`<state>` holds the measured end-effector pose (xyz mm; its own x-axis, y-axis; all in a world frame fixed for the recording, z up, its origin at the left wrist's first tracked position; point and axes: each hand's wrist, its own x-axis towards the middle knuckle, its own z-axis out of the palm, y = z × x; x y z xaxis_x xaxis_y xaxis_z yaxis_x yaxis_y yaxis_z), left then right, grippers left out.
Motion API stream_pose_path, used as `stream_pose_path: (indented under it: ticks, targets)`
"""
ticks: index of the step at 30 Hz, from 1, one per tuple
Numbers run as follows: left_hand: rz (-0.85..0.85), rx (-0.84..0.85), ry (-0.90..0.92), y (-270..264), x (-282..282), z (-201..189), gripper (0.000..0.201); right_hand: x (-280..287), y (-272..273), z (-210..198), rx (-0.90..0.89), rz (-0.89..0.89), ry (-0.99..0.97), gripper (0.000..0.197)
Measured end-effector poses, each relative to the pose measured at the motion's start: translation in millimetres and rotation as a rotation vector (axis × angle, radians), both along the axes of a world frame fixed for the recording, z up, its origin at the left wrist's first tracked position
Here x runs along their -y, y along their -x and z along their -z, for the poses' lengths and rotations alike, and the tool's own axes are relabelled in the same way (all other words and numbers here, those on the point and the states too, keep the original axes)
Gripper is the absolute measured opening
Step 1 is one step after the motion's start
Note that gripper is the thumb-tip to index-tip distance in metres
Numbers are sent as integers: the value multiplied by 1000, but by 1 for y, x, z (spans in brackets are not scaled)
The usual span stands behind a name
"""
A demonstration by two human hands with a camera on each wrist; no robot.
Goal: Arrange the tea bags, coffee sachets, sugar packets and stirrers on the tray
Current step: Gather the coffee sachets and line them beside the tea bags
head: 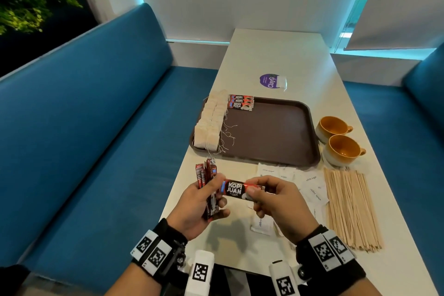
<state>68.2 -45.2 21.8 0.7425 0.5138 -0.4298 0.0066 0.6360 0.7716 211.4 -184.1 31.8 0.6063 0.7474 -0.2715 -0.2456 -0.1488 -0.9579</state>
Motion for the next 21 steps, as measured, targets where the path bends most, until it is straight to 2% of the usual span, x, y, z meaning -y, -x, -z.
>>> stream_pose_path:
  ticks: [2, 7, 12, 15, 19, 21]
  targets:
    - [19, -28, -42, -2, -1, 3, 10, 2, -3, 3, -5, 12, -5, 14]
    - [2, -34, -74, -8, -6, 5, 9, 2, -8, 9, -100, 37, -44, 27]
    - [-55, -64, -93, -13, -17, 10, 25, -4, -15, 10, -100, 60, -29, 29]
    - [-84, -62, -39, -16, -21, 10, 24, -10, -20, 10, -87, 87, -40, 26]
    - [-83, -12, 133, -14, -32, 14, 17, -15, -34, 8, -70, 135, -44, 22]
    - [-88, -17, 189, -14, -39, 19, 31, -20, -47, 3, -18, 144, -31, 21]
